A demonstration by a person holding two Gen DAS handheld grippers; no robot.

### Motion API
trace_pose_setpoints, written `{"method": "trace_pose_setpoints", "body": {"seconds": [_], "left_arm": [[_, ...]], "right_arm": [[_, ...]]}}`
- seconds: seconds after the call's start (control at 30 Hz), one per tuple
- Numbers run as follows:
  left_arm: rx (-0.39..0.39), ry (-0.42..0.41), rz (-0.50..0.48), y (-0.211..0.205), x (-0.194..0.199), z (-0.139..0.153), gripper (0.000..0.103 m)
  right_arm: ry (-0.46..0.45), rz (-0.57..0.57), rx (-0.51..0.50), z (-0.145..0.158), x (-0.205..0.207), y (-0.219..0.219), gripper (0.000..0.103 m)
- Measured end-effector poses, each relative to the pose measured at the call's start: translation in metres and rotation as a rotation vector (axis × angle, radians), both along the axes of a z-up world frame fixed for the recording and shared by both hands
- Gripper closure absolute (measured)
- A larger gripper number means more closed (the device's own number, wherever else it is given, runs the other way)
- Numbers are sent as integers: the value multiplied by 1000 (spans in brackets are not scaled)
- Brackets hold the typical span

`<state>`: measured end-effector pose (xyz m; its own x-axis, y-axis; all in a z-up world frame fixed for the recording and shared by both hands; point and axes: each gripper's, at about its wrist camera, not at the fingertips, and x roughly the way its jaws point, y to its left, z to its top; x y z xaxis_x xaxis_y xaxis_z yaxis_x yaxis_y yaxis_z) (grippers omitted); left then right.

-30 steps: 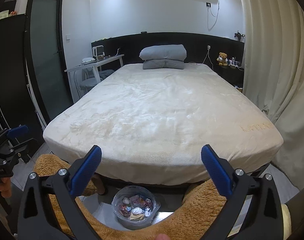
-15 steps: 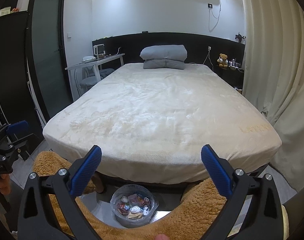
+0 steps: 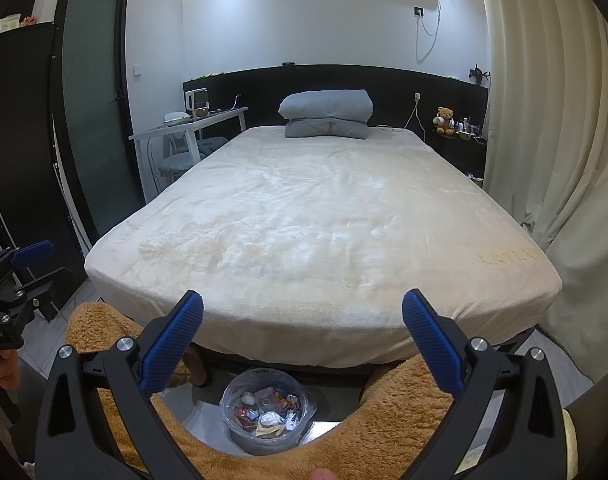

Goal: Collect trash

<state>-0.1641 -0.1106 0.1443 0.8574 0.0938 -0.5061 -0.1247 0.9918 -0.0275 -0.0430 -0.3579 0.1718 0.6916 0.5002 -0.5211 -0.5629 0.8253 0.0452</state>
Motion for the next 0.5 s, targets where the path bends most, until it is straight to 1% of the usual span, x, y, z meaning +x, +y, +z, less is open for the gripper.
{"method": "trace_pose_setpoints", "body": {"seconds": [0.5], "left_arm": [[2,-2,-1,0,-1,-1,6]], "right_arm": [[3,-6,-1,0,-2,-2,5]]}}
